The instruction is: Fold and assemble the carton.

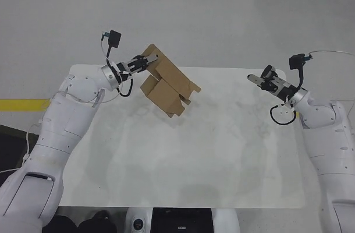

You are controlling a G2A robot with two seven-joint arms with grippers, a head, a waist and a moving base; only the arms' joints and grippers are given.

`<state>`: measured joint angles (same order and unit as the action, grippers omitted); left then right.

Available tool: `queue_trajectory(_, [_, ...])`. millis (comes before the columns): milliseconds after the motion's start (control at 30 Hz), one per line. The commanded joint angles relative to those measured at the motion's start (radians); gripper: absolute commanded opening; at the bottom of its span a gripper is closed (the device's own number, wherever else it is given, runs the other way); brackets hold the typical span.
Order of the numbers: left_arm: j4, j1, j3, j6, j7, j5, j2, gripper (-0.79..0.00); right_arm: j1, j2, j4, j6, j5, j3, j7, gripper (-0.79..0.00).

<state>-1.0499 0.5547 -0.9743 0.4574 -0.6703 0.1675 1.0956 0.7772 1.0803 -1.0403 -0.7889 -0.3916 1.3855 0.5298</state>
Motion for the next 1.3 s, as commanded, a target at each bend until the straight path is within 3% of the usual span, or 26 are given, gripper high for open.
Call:
queue_trajectory(0, [-0.011, 0.006, 0.006, 0.020, -0.026, -0.007, 0.001, -0.785, 0.000, 0.000, 0.000, 0.000, 0.000, 0.000, 0.000, 0.000])
queue_trajectory(333, [-0.095, 0.067, -0.007, 0.103, -0.197, 0.017, -0.011, -0.785, 0.016, 0.001, -0.017, 0.001, 0.023, -0.015, 0.020, 0.000])
queue_trajectory(667, [-0.175, 0.106, -0.036, 0.139, -0.362, 0.071, -0.028, -0.785, -0.066, 0.009, 0.026, -0.062, 0.470, -0.135, 0.440, 0.000])
queue_trajectory(733, [-0.189, 0.118, -0.040, 0.167, -0.381, 0.055, -0.032, -0.785, -0.087, 0.011, 0.007, -0.018, 0.526, -0.184, 0.484, 0.000])
queue_trajectory(1000, [-0.222, 0.138, -0.052, 0.168, -0.453, 0.110, -0.041, -0.785, -0.139, 0.009, -0.033, 0.050, 0.748, -0.374, 0.551, 0.000])
queue_trajectory(1267, [-0.235, 0.142, -0.057, 0.161, -0.503, 0.153, -0.045, -0.785, -0.194, 0.002, -0.039, 0.043, 0.815, -0.543, 0.545, 0.000])
